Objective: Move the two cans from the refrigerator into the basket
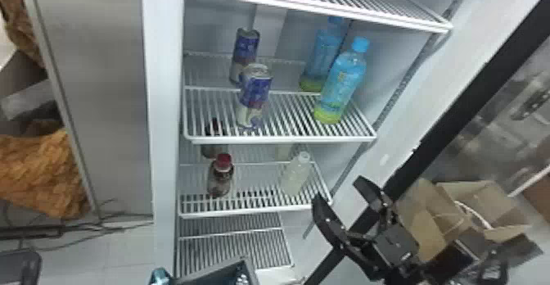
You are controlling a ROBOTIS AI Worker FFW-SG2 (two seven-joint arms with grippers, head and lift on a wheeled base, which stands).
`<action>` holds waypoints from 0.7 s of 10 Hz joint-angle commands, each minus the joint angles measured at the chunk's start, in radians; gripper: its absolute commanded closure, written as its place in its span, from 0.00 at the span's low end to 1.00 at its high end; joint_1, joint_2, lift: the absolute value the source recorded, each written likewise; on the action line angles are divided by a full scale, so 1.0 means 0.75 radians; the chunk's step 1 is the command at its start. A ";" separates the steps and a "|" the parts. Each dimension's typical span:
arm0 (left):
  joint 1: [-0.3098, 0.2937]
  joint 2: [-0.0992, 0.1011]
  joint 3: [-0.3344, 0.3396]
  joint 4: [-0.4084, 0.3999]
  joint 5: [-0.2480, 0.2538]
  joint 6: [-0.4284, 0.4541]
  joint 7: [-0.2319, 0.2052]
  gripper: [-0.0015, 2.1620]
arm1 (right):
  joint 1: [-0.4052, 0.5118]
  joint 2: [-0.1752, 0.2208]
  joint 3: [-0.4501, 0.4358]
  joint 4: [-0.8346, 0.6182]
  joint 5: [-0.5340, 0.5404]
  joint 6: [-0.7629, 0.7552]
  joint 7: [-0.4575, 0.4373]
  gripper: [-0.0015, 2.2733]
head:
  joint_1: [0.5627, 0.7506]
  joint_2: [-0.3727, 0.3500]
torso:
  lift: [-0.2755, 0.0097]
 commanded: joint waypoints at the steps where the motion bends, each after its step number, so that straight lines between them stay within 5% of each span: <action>1: -0.008 0.000 -0.006 0.003 0.000 0.007 0.000 0.55 | -0.039 0.000 0.007 -0.002 0.006 0.006 -0.008 0.04 | 0.70 0.03 | 0.84; 7: -0.017 0.000 -0.020 0.006 0.008 0.007 0.000 0.55 | -0.229 -0.021 0.092 0.028 0.043 0.111 -0.023 0.04 | 0.70 0.03 | 0.84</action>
